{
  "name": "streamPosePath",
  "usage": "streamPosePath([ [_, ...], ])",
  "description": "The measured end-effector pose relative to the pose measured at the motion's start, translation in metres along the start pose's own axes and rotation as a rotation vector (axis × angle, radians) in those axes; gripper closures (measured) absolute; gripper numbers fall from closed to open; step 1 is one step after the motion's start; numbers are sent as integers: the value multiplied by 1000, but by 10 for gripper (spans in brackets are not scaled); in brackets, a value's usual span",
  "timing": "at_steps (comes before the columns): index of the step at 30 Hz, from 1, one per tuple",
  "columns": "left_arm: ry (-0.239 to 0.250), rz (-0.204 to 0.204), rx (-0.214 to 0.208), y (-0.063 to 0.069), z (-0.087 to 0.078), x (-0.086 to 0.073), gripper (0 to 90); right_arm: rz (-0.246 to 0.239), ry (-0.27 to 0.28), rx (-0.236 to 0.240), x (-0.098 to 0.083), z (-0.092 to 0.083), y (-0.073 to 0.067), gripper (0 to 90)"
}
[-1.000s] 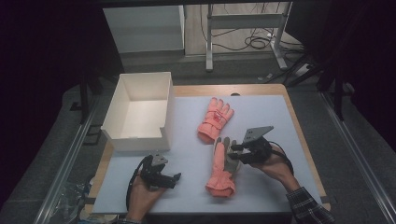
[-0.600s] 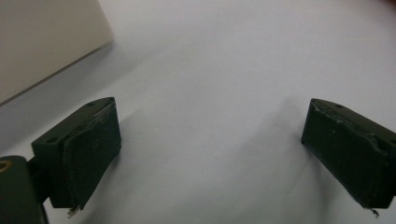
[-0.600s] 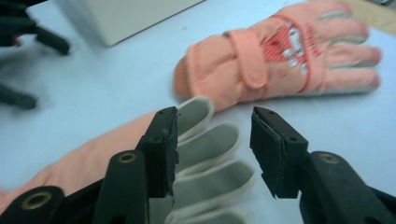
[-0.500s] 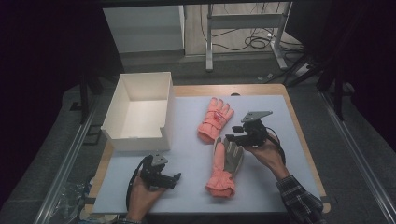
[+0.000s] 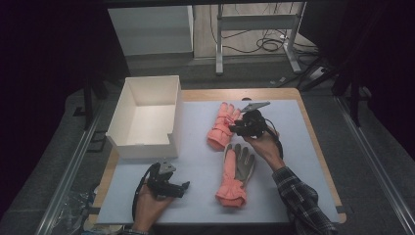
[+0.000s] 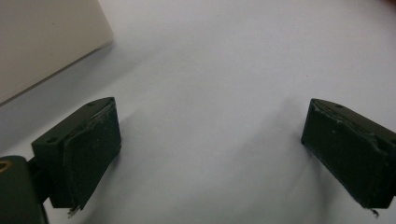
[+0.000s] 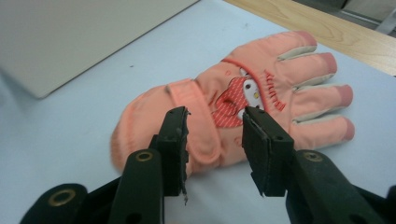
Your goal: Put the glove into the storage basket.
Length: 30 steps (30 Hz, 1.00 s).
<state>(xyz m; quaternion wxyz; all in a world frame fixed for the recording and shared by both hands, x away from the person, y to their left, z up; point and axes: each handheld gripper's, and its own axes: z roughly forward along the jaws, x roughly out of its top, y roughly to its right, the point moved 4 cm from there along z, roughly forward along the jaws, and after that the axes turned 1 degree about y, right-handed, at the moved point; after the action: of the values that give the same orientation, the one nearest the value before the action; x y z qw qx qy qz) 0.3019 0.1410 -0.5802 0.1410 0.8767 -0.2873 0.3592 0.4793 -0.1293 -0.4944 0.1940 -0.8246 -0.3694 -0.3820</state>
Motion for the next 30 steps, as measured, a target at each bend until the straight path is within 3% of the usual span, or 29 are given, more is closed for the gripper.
streamPosePath([
  [8,0,0,0,0,0,0,46,22,-21,-37,10,28,9,641],
  [14,0,-1,1,0,0,0,46,57,-51,-62,5,47,16,612],
  [18,0,-2,1,0,0,0,45,89,-71,-51,2,57,21,621],
  [22,1,-5,-1,0,0,0,46,105,-90,-40,-3,65,22,695],
  [26,1,-5,-1,0,0,0,46,130,-82,-15,-5,65,24,854],
  [30,1,-5,-1,0,0,0,46,119,-87,-32,-4,63,22,894],
])
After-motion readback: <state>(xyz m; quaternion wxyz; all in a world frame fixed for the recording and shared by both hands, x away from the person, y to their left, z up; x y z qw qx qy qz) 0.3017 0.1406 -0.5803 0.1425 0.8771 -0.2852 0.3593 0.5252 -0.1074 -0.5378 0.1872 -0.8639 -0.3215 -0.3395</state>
